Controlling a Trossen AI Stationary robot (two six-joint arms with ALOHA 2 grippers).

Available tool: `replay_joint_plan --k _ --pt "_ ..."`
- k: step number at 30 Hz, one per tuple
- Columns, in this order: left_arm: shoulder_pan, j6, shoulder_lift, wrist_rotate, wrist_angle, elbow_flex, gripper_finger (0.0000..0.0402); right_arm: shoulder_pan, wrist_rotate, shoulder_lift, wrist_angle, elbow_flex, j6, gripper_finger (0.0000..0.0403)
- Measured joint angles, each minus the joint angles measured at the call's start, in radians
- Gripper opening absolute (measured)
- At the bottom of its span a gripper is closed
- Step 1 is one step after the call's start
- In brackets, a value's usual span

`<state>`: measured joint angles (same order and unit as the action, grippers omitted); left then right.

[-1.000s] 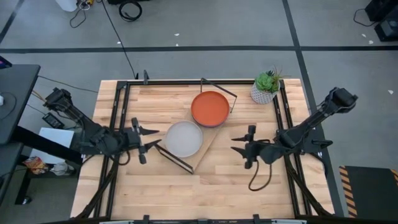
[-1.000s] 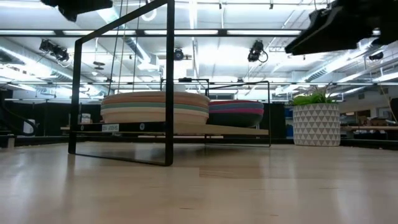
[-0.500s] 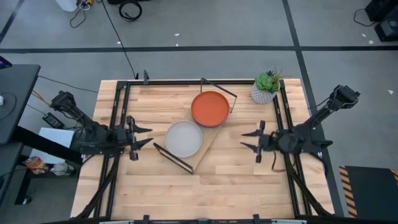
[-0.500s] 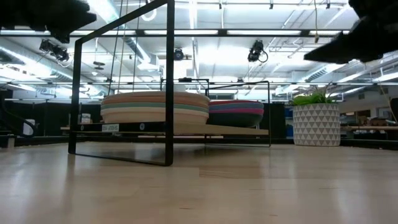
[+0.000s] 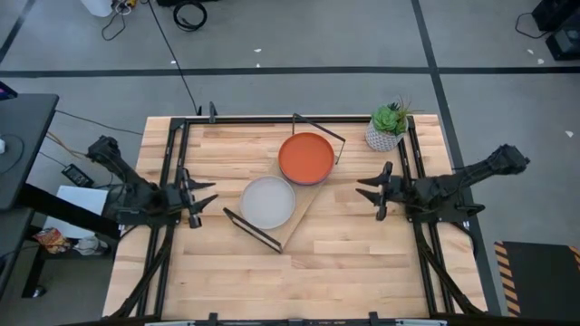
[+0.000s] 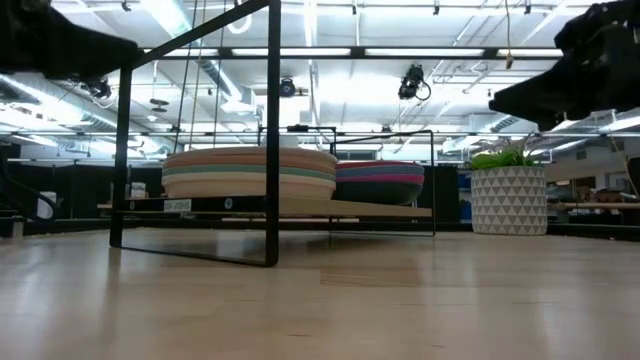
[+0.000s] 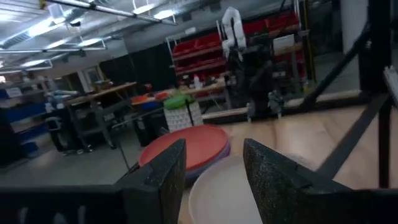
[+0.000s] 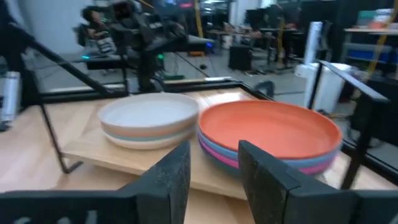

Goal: Place and stack plates onto a shelf
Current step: Return to home position

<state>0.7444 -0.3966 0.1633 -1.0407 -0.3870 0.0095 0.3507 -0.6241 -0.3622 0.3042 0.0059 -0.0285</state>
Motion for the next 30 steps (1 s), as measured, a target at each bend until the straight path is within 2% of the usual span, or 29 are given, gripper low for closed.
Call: replay_joint_plan --k 6,11,15,18,21,25,30 --pt "0.064 0.044 -0.099 -0.01 0.083 0.0 0.0143 -0.179 0.213 0.07 -0.04 0.0 0.023 0.0113" --pt "0.123 0.081 -0.134 -0.01 0.114 -0.001 0.0128 -0.33 0.433 0.083 -0.05 0.0 -0.001 0.0097" --pt "0.142 0.124 -0.134 -0.008 0.134 -0.001 0.0122 -0.41 0.526 0.082 -0.049 0.0 -0.018 0.0094" --pt "0.142 0.142 -0.133 0.043 0.139 -0.001 0.0121 -0.442 0.522 0.082 -0.029 0.0 -0.021 0.0094" --pt "0.142 0.143 -0.133 0.12 0.139 -0.001 0.0121 -0.452 0.43 0.081 -0.002 0.0 -0.069 0.0093" --pt "0.14 0.15 -0.133 0.115 0.138 -0.002 0.0121 -0.453 0.359 0.081 0.017 0.0 -0.076 0.0095" --pt "0.14 0.145 -0.132 0.114 0.138 -0.002 0.0121 -0.453 0.36 0.081 0.016 0.0 -0.075 0.0094"
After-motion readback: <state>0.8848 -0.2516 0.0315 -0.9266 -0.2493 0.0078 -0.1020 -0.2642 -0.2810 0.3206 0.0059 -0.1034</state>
